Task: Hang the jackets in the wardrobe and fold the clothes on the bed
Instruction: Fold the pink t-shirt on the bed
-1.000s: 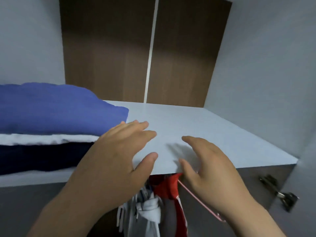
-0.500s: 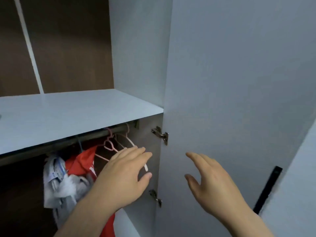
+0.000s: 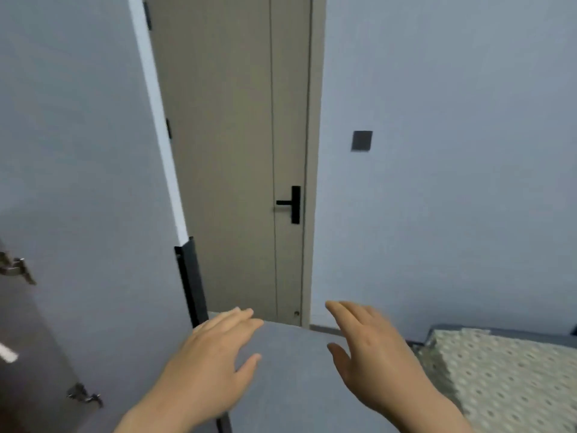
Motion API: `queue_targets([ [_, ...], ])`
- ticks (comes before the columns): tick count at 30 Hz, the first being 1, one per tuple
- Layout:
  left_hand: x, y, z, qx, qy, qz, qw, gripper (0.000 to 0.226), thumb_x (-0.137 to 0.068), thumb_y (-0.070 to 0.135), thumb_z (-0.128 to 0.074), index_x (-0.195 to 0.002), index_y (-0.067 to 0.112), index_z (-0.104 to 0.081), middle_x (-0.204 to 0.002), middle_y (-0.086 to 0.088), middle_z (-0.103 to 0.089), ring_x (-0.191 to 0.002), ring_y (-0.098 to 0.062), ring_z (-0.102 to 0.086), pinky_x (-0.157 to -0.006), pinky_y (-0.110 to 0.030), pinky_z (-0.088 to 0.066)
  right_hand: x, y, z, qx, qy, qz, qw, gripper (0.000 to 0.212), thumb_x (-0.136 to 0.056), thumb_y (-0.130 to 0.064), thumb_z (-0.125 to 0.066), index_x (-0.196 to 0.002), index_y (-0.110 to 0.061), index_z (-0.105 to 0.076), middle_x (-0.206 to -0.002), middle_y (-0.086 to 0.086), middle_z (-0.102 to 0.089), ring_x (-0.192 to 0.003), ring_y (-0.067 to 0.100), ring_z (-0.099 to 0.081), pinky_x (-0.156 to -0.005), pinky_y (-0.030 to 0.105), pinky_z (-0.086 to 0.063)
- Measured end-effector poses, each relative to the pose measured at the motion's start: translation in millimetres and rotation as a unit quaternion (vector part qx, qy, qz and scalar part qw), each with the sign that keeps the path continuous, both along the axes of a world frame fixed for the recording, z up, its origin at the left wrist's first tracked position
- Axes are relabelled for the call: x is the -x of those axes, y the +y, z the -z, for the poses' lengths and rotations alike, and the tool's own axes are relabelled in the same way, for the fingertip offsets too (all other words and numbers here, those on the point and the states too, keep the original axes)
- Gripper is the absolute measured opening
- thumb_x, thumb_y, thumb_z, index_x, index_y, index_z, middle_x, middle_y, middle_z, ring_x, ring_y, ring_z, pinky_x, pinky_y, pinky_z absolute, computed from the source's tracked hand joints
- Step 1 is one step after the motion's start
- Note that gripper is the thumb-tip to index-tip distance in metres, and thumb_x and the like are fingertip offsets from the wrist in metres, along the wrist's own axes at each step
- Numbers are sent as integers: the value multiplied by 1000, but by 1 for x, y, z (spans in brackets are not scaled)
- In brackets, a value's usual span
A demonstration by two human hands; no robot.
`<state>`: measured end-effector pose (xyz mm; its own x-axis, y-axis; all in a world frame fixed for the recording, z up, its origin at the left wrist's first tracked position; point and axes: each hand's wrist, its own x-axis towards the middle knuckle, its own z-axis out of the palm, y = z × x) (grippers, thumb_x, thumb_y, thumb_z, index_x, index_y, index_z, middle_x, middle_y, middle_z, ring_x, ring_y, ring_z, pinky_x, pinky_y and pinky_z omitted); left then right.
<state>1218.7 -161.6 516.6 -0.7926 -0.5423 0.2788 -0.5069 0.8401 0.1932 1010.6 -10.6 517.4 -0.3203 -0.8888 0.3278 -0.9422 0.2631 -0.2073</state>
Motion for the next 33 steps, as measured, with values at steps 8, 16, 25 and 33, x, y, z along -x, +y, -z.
queue_targets([
  [8,167,48,35,-42,-79,194,977,55,-98,58,-38,-151,45,-26,-160,25,-16,-148,2,-11,-117,-18,-9,87,157,48,-73,-50,259,962,58,-91,-44,-46,-146,-28,-38,-144,-7,-45,-130,20,-44,-108,31,-35],
  [16,298,98,68,-97,-124,386,909,53,-97,53,-48,-147,43,-34,-156,23,-27,-143,4,-26,-113,-13,-16,102,255,66,-114,-126,475,864,46,-94,-43,-47,-136,-27,-42,-131,-3,-51,-116,24,-49,-93,39,-45],
  [25,388,147,116,-158,-169,503,833,46,-96,43,-57,-139,32,-51,-142,17,-47,-130,0,-43,-104,-13,-29,95,307,89,-100,-191,604,767,48,-95,-41,-49,-139,-25,-43,-136,-3,-51,-125,21,-47,-100,35,-42],
  [33,483,254,158,-147,-252,573,766,44,-98,44,-51,-141,35,-47,-143,20,-45,-129,2,-42,-100,-12,-31,127,396,137,-61,-253,671,695,58,-98,-42,-47,-151,-27,-31,-147,-4,-44,-132,19,-43,-104,33,-40],
])
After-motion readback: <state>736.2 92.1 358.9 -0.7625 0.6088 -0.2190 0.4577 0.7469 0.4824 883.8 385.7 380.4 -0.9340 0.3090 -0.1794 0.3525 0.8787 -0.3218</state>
